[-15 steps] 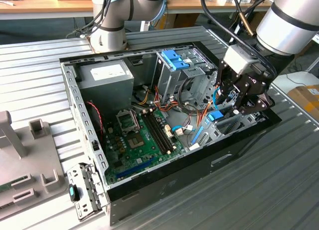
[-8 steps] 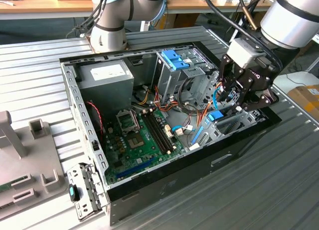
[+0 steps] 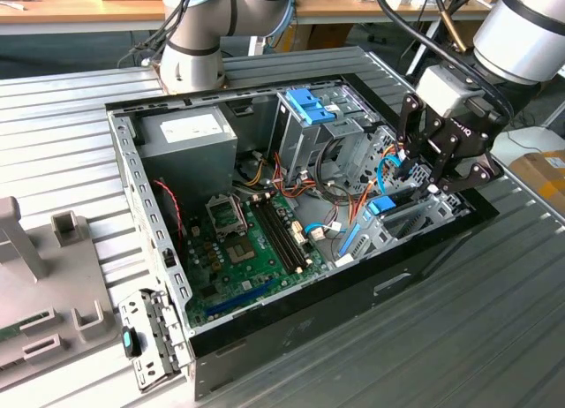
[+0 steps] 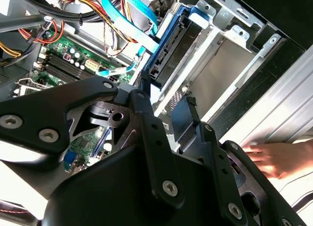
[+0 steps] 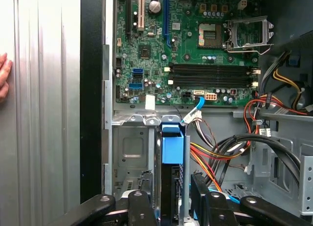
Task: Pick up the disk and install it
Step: 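Insert the first disk wire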
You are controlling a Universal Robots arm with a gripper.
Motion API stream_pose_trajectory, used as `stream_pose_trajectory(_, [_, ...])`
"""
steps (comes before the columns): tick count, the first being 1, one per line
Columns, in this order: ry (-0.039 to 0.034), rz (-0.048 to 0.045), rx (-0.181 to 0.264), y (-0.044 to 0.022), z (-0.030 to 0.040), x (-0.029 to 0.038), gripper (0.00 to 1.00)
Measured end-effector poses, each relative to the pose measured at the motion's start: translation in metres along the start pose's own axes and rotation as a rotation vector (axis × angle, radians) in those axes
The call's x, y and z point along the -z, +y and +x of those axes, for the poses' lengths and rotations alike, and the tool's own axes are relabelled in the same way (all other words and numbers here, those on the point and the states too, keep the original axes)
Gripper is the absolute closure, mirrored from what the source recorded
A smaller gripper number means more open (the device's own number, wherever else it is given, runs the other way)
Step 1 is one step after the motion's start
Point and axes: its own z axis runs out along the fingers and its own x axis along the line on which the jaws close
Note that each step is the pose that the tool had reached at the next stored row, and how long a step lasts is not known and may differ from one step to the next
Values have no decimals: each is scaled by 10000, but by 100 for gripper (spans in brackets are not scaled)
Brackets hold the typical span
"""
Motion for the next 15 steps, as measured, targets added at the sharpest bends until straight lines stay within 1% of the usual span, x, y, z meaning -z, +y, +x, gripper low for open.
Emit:
stream_pose_trajectory(7, [0,0,0,-8,0,0,56])
stream_pose_trajectory(10, [0,0,0,-29,-3,0,56])
stream_pose_trajectory(12, [-1,-1,32,-69,-16,-1,56])
stream_pose_trajectory(13, [-1,-4,152,-120,-29,-2,56])
stream_pose_trajectory(15, [-1,-7,267,-157,-35,-2,56])
